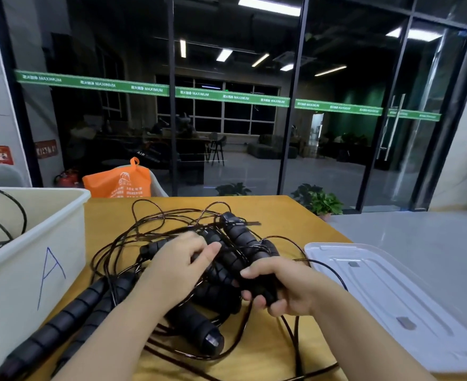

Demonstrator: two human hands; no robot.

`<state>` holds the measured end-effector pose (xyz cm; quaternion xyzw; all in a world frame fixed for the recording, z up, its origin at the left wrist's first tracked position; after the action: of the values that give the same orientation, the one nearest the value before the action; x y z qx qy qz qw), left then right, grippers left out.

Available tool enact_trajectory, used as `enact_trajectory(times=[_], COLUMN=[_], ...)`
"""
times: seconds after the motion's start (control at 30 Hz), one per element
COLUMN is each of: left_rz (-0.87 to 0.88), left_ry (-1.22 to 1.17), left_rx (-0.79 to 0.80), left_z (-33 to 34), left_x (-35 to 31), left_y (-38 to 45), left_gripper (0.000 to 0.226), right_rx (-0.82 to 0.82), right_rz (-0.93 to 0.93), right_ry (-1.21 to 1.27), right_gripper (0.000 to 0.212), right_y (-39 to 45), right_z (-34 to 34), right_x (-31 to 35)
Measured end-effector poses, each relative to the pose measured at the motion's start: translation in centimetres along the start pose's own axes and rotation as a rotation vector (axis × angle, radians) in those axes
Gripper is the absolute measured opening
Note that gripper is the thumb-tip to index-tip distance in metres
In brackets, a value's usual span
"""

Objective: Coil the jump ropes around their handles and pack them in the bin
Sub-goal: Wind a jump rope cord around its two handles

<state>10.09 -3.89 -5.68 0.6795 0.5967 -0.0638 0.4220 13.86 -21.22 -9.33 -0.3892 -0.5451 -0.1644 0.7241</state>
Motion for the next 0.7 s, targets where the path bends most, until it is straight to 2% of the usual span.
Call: enact_trajectory(times=[0.07,0.17,0.23,0.3,0.37,0.47,0.57,0.7], left_rz=[-0.072,-0.206,-0.243,-0.216,-0.144,-0.037,-0.038,-0.088], left_ry=[-0.119,-0.366,-0.377,-0.351,-0.368,-0.358,-0.389,-0.442], left_rx=[0.006,0.048,0.087,0.173,0.267,0.325,0.332,0.331], left_z=[-0.5,-0.8,-0.4,0.5,1.4,1.9,1.6,1.2], left_x=[0.0,0.8,1.1,0.3,-1.2,-2.8,-3.2,-2.2], left_y=[0.2,0.3,0.3,0.1,-0.3,-0.8,-1.0,-0.9], left_gripper=[0.007,0.017,0.022,0.017,0.001,0.020,0.020,0.019], right_rx=[0.078,0.132,0.065,-0.039,-0.139,-0.214,-0.156,0.004], right_rz=[0.007,-0.042,-0.113,-0.158,-0.168,-0.179,-0.176,-0.152], right_ry=[0.005,0.007,0.010,0.055,0.139,0.263,0.317,0.357], right_gripper=[0.037,0.042,0.038,0.028,0.019,0.014,0.014,0.027], right_y=[-0.2,-0.2,0.0,0.3,0.6,0.7,0.4,-0.3], right_z=[0.2,0.8,0.9,0.6,-0.2,-0.8,-0.2,1.1], right_x=[-0.2,0.0,0.3,0.4,0.3,0.2,0.4,0.6])
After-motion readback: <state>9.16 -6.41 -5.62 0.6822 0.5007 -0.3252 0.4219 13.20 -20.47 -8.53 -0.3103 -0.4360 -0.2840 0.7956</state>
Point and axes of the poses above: each hand's wrist, its own y-axis towards the middle knuckle, its own z-axis out of the palm, x = y × z, the point moved 5 cm from there along y, towards the middle knuckle, and after that the axes turned 4 degrees about -z, right-handed, at the moved point
